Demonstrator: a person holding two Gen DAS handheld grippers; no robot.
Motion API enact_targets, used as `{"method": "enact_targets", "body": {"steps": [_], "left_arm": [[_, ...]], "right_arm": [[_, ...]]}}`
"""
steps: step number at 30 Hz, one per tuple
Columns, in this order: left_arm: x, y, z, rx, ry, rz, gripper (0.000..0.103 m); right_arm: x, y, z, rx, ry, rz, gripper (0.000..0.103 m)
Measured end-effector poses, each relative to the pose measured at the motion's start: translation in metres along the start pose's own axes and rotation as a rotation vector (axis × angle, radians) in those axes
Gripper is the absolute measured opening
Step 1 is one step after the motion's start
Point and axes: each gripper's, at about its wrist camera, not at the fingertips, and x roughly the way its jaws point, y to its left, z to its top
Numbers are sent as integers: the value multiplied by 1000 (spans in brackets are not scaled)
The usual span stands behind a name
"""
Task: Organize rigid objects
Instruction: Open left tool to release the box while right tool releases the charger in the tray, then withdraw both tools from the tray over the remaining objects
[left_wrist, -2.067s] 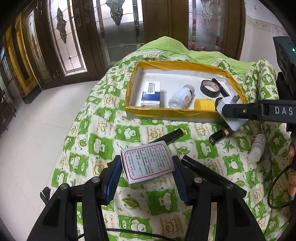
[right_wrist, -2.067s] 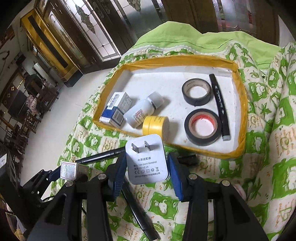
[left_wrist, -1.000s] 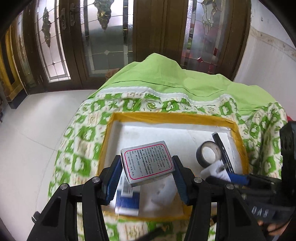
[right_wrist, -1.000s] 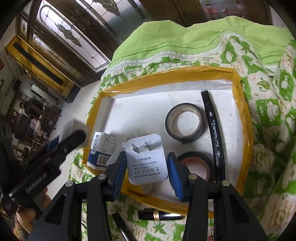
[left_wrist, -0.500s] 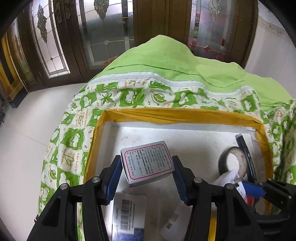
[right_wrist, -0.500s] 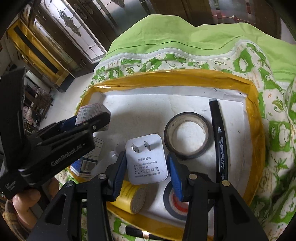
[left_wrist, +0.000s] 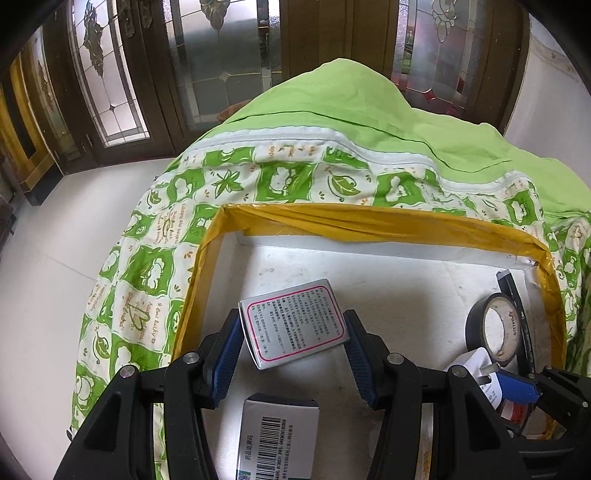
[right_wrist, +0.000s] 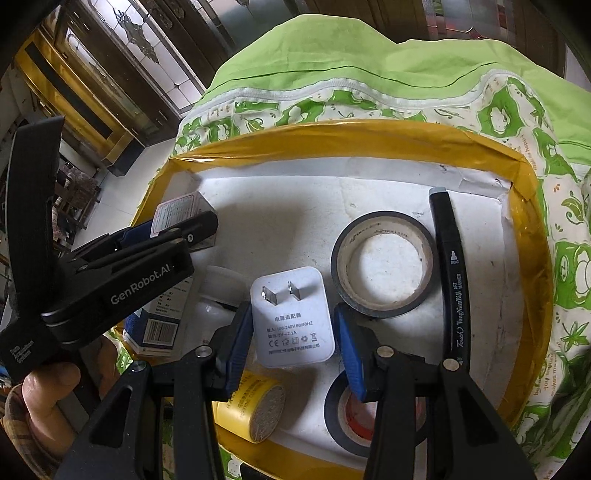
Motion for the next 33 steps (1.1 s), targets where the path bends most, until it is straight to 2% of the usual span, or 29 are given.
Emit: {"method": "enact_targets", "body": {"steps": [3,5,10,19,22,26,30,33], "left_arm": [[-1,3,-1,0,-7,14,58],[-4,4,-3,-1,-10,10,65],[-19,1,-8,7,-33,10,72],[-85,10,-39,-16,-131,53,81],[-106,14,-68,-52,-137,36,84],[-124,26,-128,-132,-135,34,91],[-126,34,-185,-202,-78,42,91],[-123,36,-201,-240,-16,27,91]], "right_arm": [[-1,0,-1,-2,-4,0,45],[-2,0,-1,4,-8,3,45],[-11,0,-4,8,-30,6,45],[-44,0,-17,43,-97,44,56],[-62,3,-26,37,-145,35,60],[-87,8,-44,23,-213,-2,62],[-107,17,-65,-17,-263,-55,63],[-118,24,-81,-46,-289,-87,64]]}}
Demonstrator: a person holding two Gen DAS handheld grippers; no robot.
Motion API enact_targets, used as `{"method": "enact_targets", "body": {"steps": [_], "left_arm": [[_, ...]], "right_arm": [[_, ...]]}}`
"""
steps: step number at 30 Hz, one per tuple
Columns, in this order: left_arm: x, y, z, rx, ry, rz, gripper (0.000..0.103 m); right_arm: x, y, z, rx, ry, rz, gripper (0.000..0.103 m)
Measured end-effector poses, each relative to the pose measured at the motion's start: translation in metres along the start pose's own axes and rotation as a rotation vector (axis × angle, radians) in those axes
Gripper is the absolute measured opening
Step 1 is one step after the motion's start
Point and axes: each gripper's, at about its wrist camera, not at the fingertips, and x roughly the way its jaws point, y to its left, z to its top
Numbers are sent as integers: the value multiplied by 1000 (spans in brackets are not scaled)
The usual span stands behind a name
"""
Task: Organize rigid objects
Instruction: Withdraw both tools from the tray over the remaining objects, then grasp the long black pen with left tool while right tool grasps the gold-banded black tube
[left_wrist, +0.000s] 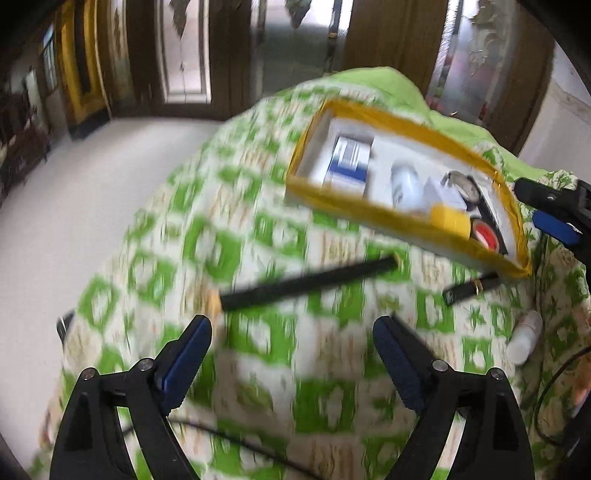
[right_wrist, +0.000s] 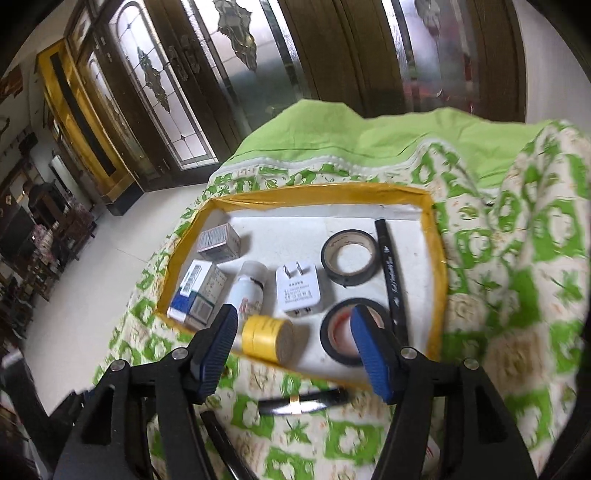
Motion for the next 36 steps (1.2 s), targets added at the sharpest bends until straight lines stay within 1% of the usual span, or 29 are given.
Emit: {"method": "enact_targets", "body": {"steps": [2,4,7,11,13,16,19,23,28,30,31,32,34,36], "left_arm": [[-7,1,0,-17,-26,-13,91],[-12,1,-1,-15,-50,-10,92],[-11,2,-7,-19,-30,-12,92],[-10,5,-15,-28,-10,-19,92],[-9,4,-19,-26,5,-9,92],[-13,4,-22,-34,9,-3,92],[-17,5,-24,-53,13,-14,92],[-19,-6,-25,-62,46,-33,92],[-10,-41,-26,-48,133,-110,91],[-4,-59,-27,-32,168,-130,84],[2,-70,-28,-23,195,-144,74],[7,-78,-28,-17,219,-152,67],[18,-93,-30,-7,261,-157,65],[25,-102,-32,8,277,-132,65]], "right_arm": [[-8,0,-7,-9,-12,-11,65],[-12,0,-12,-14,-16,-18,66],[-18,-3,-18,-9,-19,-26,66],[-25,-6,-23,15,-16,-12,66],[-29,-7,-26,17,-11,1,66],[-34,-9,-32,18,5,12,67],[-40,-17,-40,38,28,17,68],[-46,-29,-46,79,33,2,68],[-44,-37,-48,109,39,-17,69],[-43,-37,-48,110,42,-19,68],[-42,-38,-49,111,45,-18,68],[-41,-38,-49,112,46,-17,68],[-38,-38,-49,113,54,-16,68],[-36,-39,-49,117,60,-12,68]]}}
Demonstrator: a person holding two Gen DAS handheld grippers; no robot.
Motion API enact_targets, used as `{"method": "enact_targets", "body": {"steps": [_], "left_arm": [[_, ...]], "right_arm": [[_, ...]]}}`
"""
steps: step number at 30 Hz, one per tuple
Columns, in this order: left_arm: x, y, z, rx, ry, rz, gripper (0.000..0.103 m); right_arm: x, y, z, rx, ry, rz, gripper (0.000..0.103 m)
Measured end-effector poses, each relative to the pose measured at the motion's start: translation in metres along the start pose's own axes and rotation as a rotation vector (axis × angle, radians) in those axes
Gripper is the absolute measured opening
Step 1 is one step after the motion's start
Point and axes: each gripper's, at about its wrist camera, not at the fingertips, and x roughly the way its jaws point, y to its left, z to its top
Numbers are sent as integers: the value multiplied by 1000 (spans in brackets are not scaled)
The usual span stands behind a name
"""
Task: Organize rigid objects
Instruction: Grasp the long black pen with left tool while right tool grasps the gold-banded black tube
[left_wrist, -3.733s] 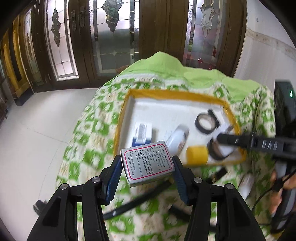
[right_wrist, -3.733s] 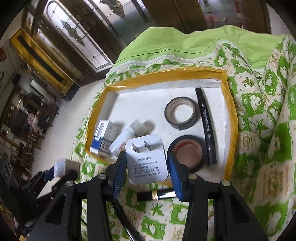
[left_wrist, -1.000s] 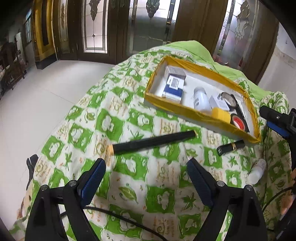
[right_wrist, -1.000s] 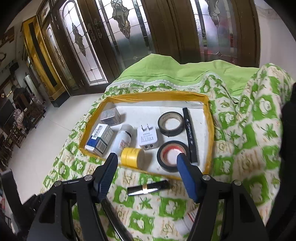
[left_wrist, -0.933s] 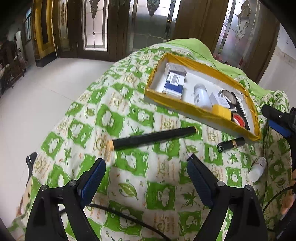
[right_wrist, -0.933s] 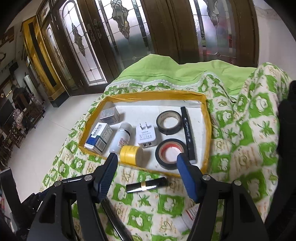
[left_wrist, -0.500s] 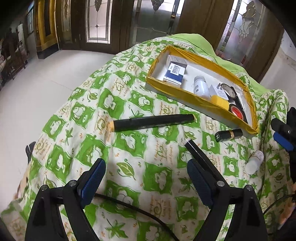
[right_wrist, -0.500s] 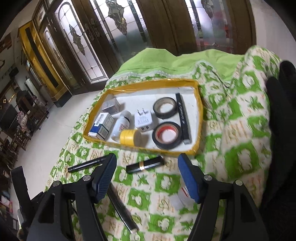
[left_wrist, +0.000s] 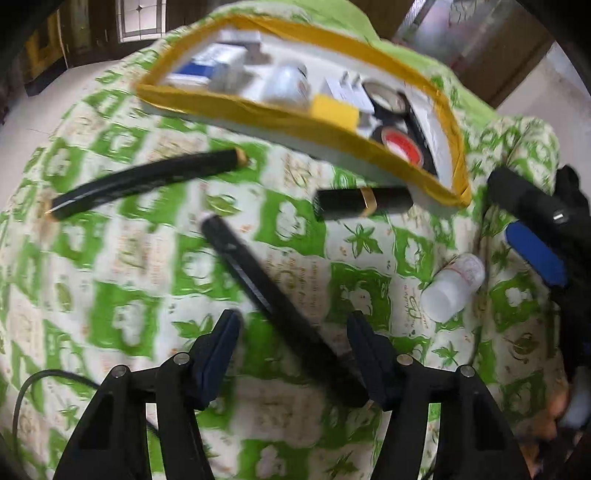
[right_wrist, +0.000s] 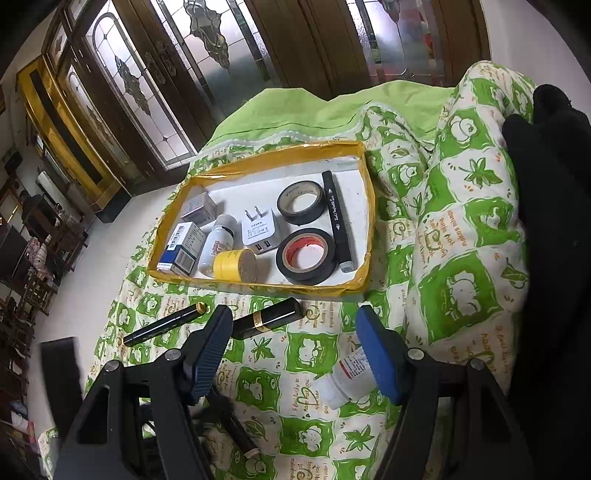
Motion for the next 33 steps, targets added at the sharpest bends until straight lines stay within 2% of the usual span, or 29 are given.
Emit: {"method": "enact_targets", "body": {"steps": [2,3,5,8,11,13,15,19,29,33], "left_arm": [[3,-4,1,10,-7,22,63],[3,-3,1,15,-15,31,58],[0,0,0,41,-29,45,35],[-6,19,-2,49,-22,17,14],[-15,39,-6,61,-27,22,14],[-21,46,-10,113,-44,42,14],[-23,52,-11,125,-47,12,14],[-22,68,-13,89,-46,-46,15],[-12,62,-9,85,-42,-53,15],[-13,61,-9,97,-46,-39,15]], "right_arm": [[1,0,0,3,6,5,68],[2,-1,0,5,9,9,68],[5,-1,0,16,19,22,68],[12,-5,-1,59,50,66,68],[23,-10,-3,132,105,146,68],[35,-13,-6,207,159,217,57],[51,-13,-9,270,216,250,49],[73,-3,-7,299,248,216,45],[114,0,-5,406,257,134,43],[122,-9,-4,420,270,119,30]]}}
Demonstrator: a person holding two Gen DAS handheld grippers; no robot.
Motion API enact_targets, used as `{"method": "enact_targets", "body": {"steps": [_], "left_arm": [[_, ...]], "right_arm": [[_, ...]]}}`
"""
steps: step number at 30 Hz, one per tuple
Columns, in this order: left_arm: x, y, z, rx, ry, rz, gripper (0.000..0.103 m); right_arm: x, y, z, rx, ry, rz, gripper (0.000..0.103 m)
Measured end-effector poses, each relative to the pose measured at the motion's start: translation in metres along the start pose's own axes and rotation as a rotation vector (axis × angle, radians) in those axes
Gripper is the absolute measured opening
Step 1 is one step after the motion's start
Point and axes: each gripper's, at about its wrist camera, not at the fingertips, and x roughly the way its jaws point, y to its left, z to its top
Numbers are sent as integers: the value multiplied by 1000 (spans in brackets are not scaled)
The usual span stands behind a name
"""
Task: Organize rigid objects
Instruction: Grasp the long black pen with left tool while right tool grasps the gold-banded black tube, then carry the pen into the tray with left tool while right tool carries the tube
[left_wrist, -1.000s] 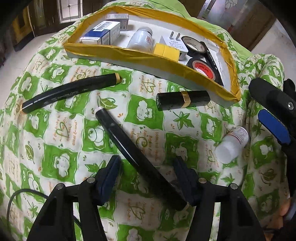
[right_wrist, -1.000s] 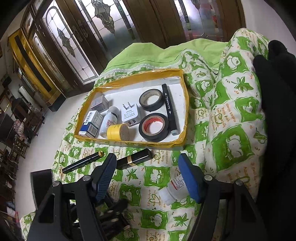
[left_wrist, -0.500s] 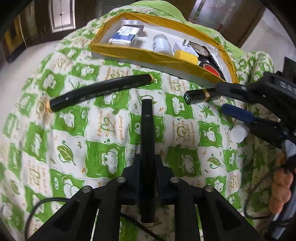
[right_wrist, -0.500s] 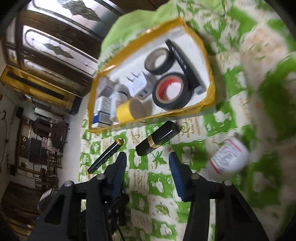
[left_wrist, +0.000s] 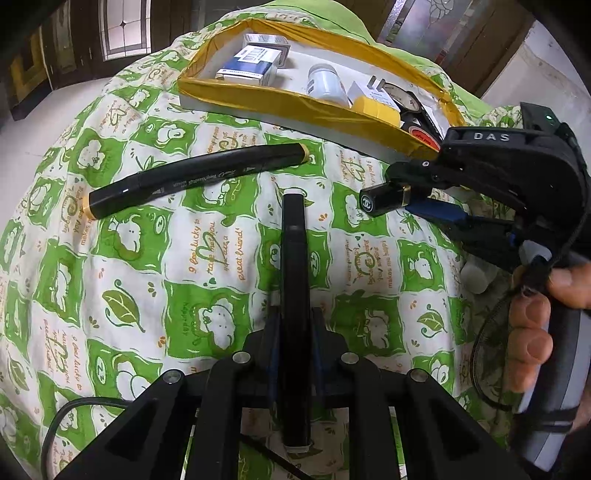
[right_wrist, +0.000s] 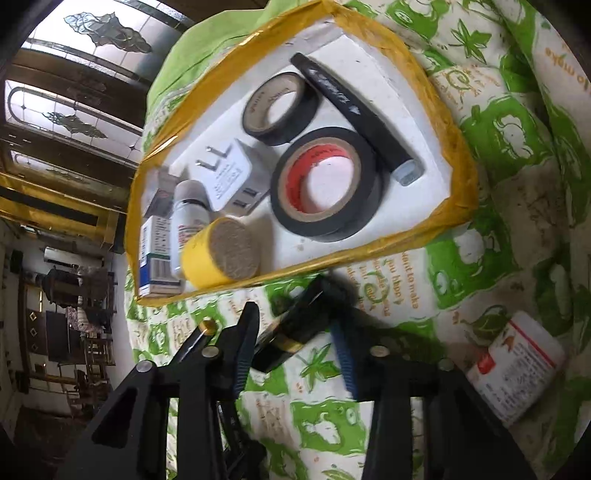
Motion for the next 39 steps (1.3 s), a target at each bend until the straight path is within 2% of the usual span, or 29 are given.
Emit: {"method": "enact_targets", "body": {"steps": [3,14,23,33,39], "left_arm": [[-1,-6,-4,30,-13,28,15],[-13,-17,-8,92,-92,77,14],[-28,-38,-6,166,-184,104,14],[-37,-29,2,132,-196,86,14],[-49,-27,23,122,-229,63,14]], "right_arm": [[0,-2,2,-4,11,-1,29],[-20,12,-17,-168,22,-53,24],[-47,21,-31,-230,18,-7,17],[-67,25,-29,-255,-12,21,17],[-80,19,-14,-247,-40,14,17]]}}
